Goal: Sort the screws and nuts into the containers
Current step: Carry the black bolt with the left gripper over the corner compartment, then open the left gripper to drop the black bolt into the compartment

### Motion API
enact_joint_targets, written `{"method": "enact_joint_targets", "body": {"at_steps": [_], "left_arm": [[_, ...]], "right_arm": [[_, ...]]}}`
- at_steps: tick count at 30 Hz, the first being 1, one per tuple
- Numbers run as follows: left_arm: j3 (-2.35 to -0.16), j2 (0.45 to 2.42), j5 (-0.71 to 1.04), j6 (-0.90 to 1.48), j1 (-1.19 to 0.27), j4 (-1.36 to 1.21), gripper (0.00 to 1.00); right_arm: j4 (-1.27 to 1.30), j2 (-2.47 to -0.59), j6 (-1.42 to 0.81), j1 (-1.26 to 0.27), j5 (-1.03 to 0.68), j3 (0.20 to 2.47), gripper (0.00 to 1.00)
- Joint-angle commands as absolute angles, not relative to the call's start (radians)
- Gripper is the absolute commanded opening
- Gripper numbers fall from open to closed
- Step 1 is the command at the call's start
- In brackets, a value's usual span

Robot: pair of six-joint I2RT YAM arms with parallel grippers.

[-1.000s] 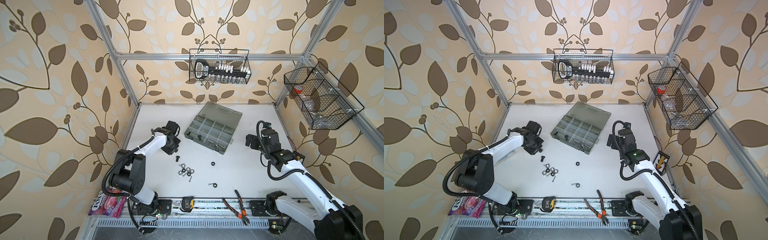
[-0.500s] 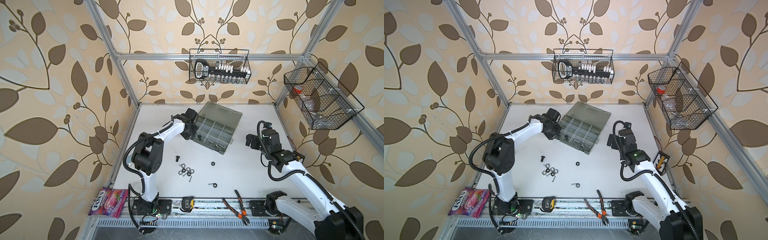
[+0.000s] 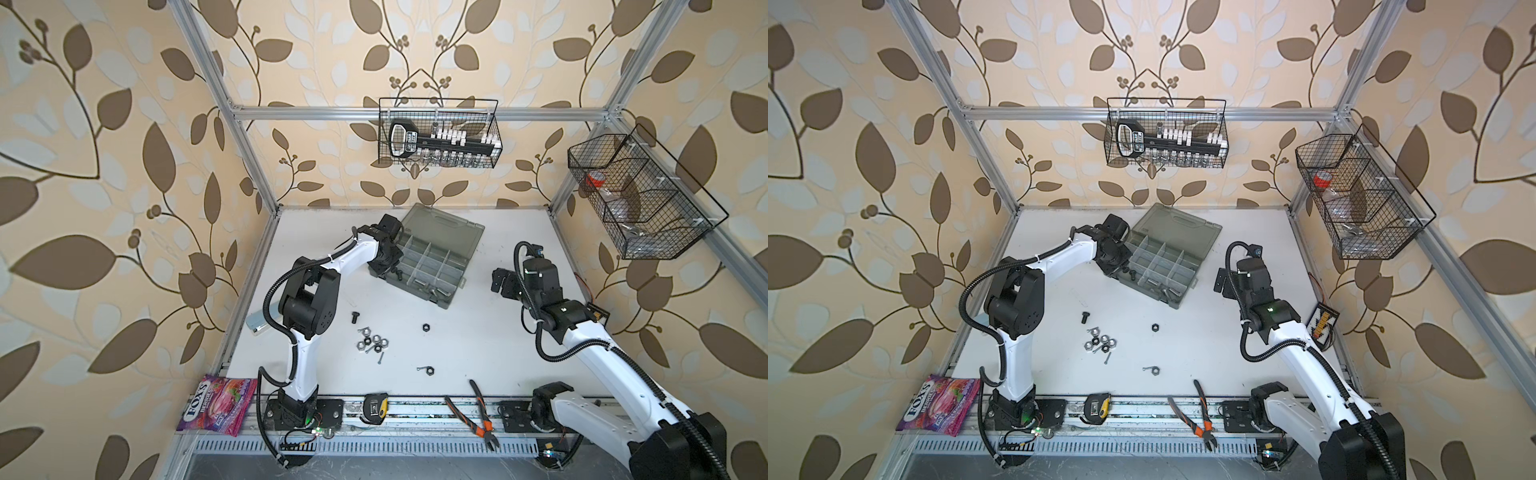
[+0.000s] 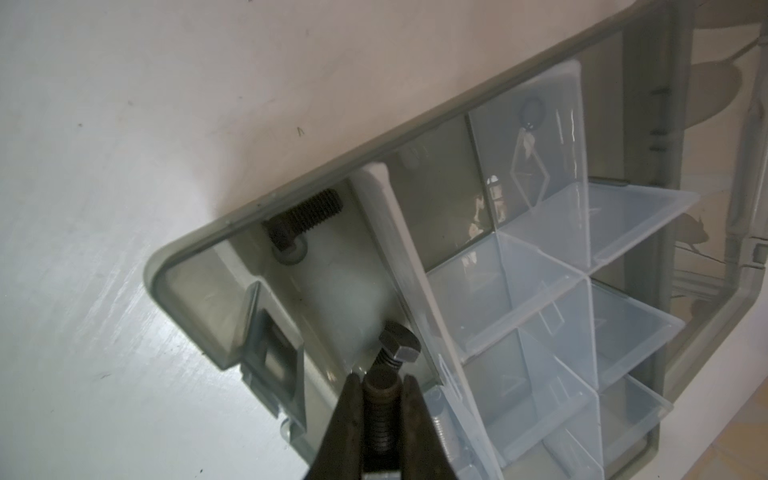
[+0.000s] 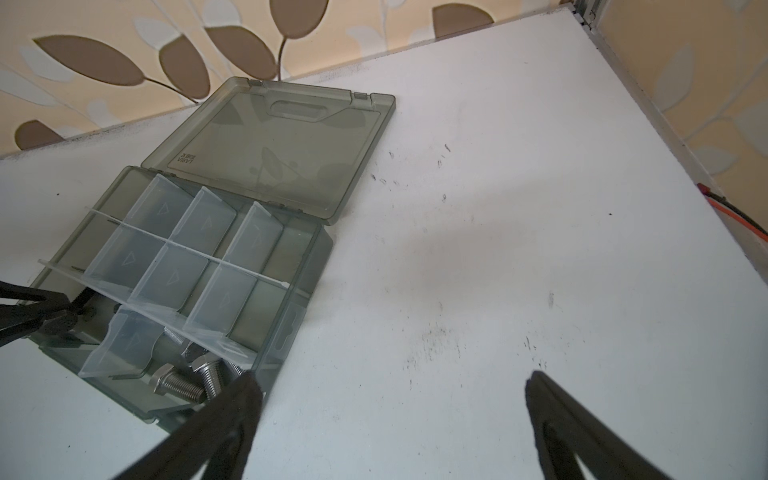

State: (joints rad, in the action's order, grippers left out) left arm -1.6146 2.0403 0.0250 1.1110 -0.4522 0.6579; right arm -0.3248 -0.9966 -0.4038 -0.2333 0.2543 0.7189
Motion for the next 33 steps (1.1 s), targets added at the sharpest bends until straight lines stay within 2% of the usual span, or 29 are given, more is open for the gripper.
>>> {"method": "enact_joint_targets", "body": {"at_steps": [1, 5, 13, 19, 25, 30, 33], "left_arm": [[-1.654, 2.051, 0.019, 1.123, -0.454, 0.675, 0.2], [-1.655, 2.057, 0.023, 1.129, -0.457, 0.675, 0.32], [-1.672, 2.01, -0.023, 1.093, -0.47, 0.7, 0.37], [-1.64, 1.898, -0.09, 1.035, -0.486, 0.71, 0.55], [-1.482, 1.73, -0.135, 0.922, -0.491, 0.67, 0.73], [-1.256, 1.559, -0.111, 0.68, -0.492, 0.558, 0.87], [-1.157, 1.482, -0.127, 0.56, -0.492, 0.568, 0.91]], "right_arm": [[-0.322, -0.999, -0.407, -0.229, 0.251, 0.714, 1.0], [-0.319, -1.0, -0.406, -0.229, 0.25, 0.715, 1.0], [-0.319, -1.007, -0.405, -0.23, 0.248, 0.718, 1.0], [-0.317, -1.016, -0.405, -0.229, 0.251, 0.723, 1.0], [-0.316, -1.02, -0.404, -0.23, 0.258, 0.724, 1.0], [-0.317, -1.028, -0.403, -0.229, 0.26, 0.726, 1.0], [-0.316, -1.034, -0.403, -0.229, 0.257, 0.729, 1.0]]}}
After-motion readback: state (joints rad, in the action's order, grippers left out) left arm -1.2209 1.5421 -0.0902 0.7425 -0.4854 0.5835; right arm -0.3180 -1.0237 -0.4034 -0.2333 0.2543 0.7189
